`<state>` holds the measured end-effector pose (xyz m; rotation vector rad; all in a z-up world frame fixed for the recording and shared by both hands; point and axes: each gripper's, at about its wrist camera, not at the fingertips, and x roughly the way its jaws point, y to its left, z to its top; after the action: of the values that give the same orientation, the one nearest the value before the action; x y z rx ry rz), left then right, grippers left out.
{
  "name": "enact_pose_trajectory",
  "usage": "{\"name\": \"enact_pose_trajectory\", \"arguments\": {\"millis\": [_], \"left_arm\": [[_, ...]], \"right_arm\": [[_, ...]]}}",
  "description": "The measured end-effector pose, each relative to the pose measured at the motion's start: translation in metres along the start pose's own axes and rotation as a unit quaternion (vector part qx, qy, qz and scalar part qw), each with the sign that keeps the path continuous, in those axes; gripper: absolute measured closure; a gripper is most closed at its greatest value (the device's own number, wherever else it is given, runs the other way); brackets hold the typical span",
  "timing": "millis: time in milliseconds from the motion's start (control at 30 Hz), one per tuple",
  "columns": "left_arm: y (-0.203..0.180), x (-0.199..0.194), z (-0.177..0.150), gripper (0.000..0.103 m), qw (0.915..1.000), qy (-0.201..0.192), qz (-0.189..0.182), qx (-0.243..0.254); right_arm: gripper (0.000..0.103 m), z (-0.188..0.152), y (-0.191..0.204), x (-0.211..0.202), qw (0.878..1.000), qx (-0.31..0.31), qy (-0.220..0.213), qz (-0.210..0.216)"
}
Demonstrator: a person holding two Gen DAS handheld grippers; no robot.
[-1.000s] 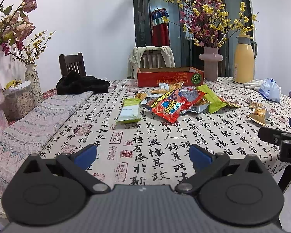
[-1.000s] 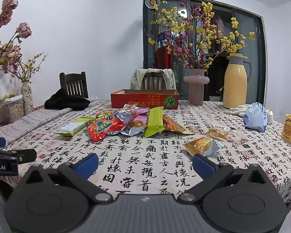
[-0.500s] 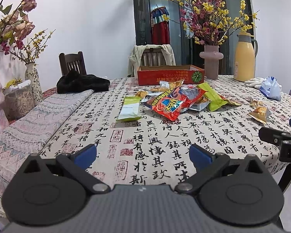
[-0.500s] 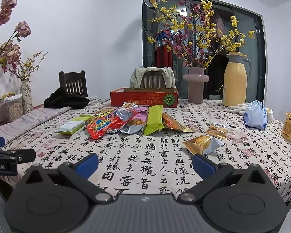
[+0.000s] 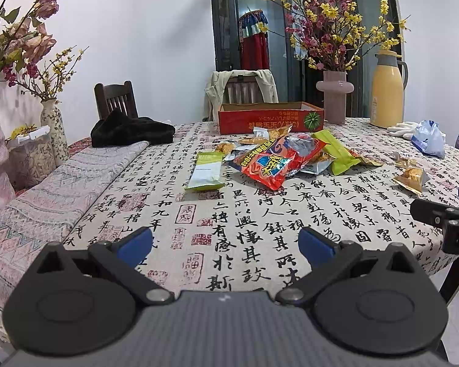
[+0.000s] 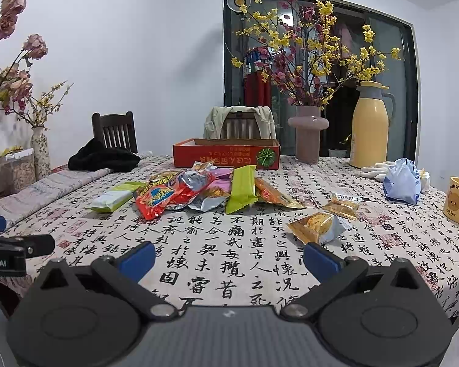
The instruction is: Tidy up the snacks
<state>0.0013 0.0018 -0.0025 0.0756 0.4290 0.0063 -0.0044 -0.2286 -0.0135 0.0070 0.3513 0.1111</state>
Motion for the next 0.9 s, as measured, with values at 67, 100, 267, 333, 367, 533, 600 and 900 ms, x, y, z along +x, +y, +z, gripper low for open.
{"name": "enact_pose_trajectory", "arguments": {"millis": [67, 100, 267, 333, 367, 533, 600, 900], "left_arm": [[0.0, 0.0008, 0.0001, 0.0, 1.0, 0.001, 0.001, 0.0], [0.0003, 0.0012, 0.0003, 0.0, 1.0, 0.002, 0.002, 0.0], [-0.0007, 0.0013, 0.001, 0.0, 1.0, 0.001, 0.004, 0.002], [-0.0016, 0.0008, 0.0011, 0.0, 1.0, 0.0, 0.004, 0.005], [-0.0019, 0.0006, 0.0012, 0.0, 1.0, -0.001, 0.004, 0.006], [-0.0022, 0.0004, 0.0009, 0.0, 1.0, -0.001, 0.004, 0.006], [-0.0016, 0.0007, 0.0011, 0.0, 1.0, -0.002, 0.005, 0.005], [-0.002, 0.0009, 0.0007, 0.0, 1.0, -0.001, 0.005, 0.006]], "right_arm": [[0.0, 0.0002, 0.0003, 0.0006, 1.0, 0.0, 0.001, 0.0], [0.0, 0.0003, 0.0006, 0.0004, 1.0, -0.001, 0.001, 0.0], [0.0, 0.0004, 0.0007, -0.0005, 1.0, -0.002, 0.0, -0.006], [0.0, 0.0004, -0.0004, -0.0005, 1.0, 0.0, 0.0, -0.006], [0.0, 0.0003, -0.0007, -0.0004, 1.0, 0.001, 0.0, -0.007], [0.0, -0.0002, 0.0008, -0.0005, 1.0, -0.001, -0.001, -0.007], [0.0, -0.0003, 0.001, -0.0006, 1.0, -0.001, -0.001, -0.007], [0.0, -0.0001, 0.0009, -0.001, 1.0, -0.001, -0.001, -0.007]]}}
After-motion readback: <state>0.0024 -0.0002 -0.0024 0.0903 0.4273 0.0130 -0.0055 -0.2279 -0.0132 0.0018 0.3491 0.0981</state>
